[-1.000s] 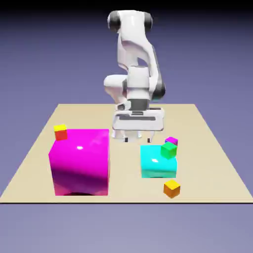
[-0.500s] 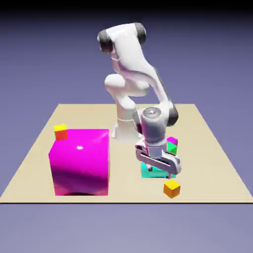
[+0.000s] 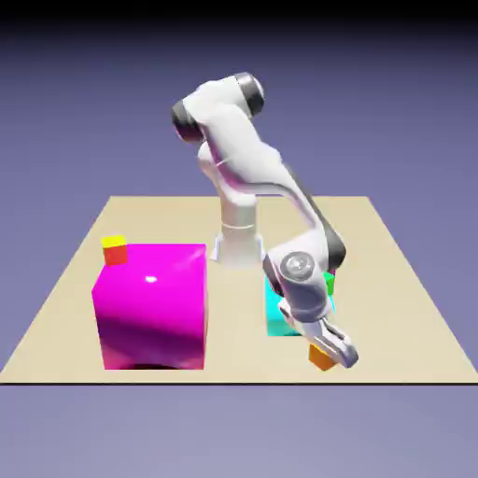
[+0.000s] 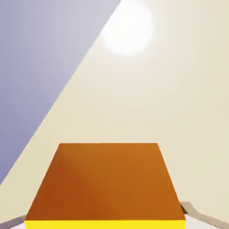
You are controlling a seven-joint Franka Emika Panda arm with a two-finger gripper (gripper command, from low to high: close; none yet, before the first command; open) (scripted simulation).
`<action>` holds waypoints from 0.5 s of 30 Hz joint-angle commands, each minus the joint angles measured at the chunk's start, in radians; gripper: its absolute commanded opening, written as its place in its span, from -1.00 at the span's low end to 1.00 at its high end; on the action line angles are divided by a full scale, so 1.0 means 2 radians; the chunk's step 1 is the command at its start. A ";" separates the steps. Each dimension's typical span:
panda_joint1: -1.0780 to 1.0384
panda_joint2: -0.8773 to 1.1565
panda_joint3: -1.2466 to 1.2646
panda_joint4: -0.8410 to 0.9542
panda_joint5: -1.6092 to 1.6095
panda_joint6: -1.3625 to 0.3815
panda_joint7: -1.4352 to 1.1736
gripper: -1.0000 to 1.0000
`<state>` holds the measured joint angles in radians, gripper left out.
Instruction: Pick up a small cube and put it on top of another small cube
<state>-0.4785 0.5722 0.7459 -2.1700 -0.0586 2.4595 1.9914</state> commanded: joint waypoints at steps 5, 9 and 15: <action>0.040 -0.046 -0.087 0.008 0.065 0.008 -0.021 -1.00; 0.055 -0.095 -0.159 0.010 0.113 -0.001 -0.027 -1.00; 0.066 -0.175 -0.268 0.008 0.181 -0.025 -0.027 -1.00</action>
<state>-0.3464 0.2216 0.2105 -2.1532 0.3038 2.4107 1.9371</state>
